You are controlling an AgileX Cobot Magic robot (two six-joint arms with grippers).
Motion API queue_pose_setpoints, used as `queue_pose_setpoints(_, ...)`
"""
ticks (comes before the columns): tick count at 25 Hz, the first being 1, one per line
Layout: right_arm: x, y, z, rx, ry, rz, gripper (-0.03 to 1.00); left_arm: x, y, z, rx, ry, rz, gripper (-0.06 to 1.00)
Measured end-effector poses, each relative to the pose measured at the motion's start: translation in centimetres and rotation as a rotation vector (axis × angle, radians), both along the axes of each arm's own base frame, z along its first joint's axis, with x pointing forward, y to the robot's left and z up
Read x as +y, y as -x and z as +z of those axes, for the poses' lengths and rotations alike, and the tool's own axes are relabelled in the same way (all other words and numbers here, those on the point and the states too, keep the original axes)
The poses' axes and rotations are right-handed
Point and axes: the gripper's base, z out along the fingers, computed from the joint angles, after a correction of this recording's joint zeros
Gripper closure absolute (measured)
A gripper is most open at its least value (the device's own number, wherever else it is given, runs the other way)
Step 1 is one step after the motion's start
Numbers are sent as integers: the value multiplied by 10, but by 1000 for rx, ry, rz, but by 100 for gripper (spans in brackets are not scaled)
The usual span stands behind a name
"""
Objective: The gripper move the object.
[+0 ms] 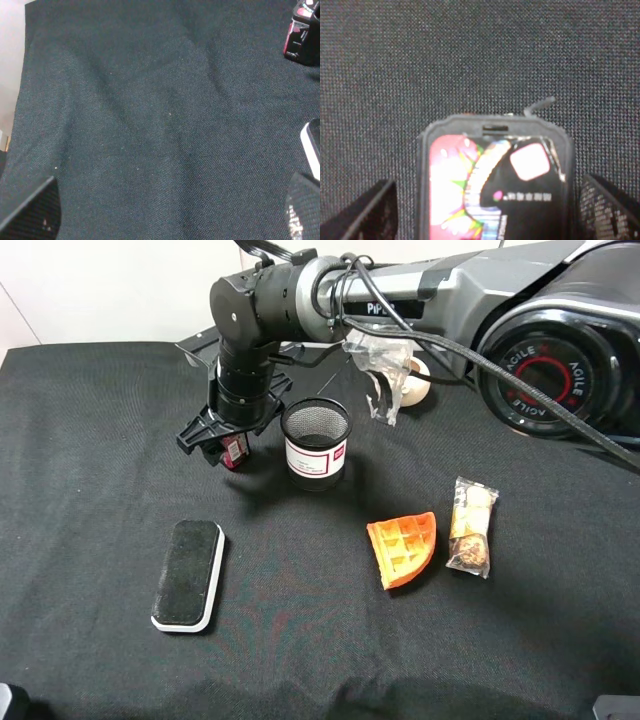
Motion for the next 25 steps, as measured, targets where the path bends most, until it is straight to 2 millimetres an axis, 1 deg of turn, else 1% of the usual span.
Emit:
queue_pose_setpoints(4,1,-1,11,6,16,10,40,0,0,0,0,0,0,-1)
queue_pose_setpoints(10,5,-5,38,-3,31,26,38,0,0,0,0,0,0,-1)
queue_pose_setpoints(13,5,-5,48,6,44,31,38,0,0,0,0,0,0,-1)
queue_pose_setpoints(16,2,-4,53,22,71,37,37,0,0,0,0,0,0,-1)
queue_pose_setpoints(20,-3,-2,59,34,115,46,34,0,0,0,0,0,0,-1)
queue_pose_setpoints(25,-7,-1,74,1,122,50,32,0,0,0,0,0,0,-1)
